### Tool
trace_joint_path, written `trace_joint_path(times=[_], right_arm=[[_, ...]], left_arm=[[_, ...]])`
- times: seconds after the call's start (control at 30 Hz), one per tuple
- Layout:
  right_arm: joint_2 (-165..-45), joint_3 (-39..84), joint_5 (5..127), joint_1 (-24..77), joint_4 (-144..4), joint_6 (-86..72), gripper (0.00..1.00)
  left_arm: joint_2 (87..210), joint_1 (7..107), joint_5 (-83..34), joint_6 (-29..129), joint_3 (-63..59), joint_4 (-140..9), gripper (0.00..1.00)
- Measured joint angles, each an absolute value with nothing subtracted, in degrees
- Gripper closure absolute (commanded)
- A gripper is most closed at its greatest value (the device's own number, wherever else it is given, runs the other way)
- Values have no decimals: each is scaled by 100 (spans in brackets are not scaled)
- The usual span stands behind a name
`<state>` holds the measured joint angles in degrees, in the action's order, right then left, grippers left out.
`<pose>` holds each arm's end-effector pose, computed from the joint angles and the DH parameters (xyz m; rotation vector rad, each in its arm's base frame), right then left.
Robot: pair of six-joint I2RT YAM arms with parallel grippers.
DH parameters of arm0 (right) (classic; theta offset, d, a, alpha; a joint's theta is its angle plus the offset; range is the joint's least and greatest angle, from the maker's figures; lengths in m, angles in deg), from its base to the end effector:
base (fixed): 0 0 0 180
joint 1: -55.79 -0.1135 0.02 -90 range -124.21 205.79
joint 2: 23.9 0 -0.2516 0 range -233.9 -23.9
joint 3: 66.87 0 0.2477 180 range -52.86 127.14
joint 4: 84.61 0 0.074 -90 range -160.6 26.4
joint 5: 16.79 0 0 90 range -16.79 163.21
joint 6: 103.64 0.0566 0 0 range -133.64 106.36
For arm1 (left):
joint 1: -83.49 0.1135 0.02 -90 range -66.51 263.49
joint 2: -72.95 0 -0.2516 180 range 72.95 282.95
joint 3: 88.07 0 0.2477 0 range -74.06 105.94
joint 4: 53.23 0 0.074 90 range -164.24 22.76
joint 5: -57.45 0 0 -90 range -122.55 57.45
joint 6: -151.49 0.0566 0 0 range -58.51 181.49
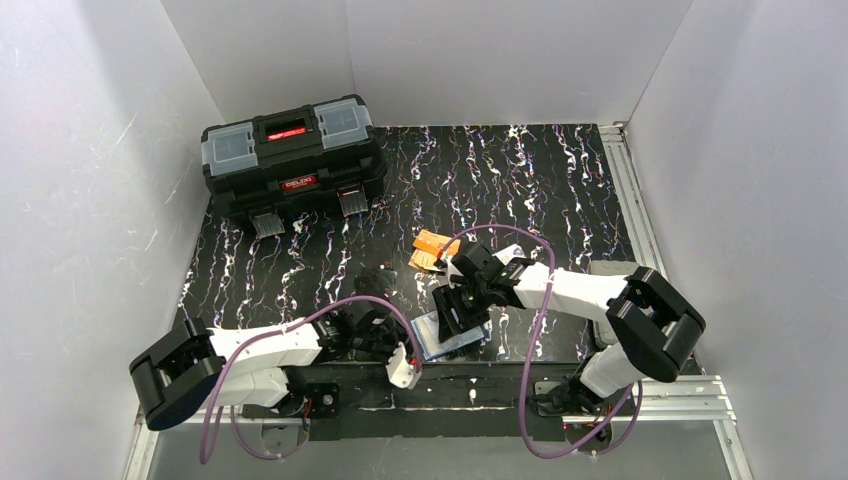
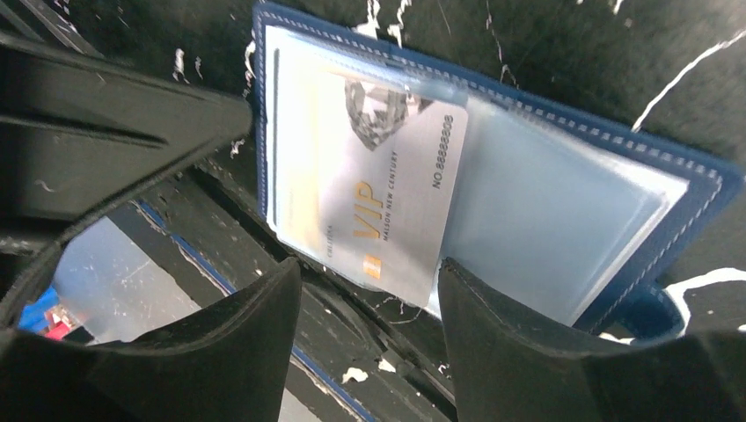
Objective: Put the credit cards into the card holder
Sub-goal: Insert the credit card into the card holder.
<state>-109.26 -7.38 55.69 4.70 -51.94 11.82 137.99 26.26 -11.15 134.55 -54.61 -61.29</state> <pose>0.1685 0.2358 0.1470 -0.7344 2.6846 0.8215 0.1030 -0.1982 0.1311 2.0892 0.7513 -0.2707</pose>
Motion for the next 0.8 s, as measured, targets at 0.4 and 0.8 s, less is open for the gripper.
trace_joint_path(times=[0.4,0.8], right_arm=[[-10961,-841,5477,459,-5236,1273,35],[-11181,-351,5962,-298,-4838,1164,34]], left_arm=[[13842,2626,-1064,13538,-5560,-5989,88],[13890,2589,-1042,13367,-5722,-5563,88]])
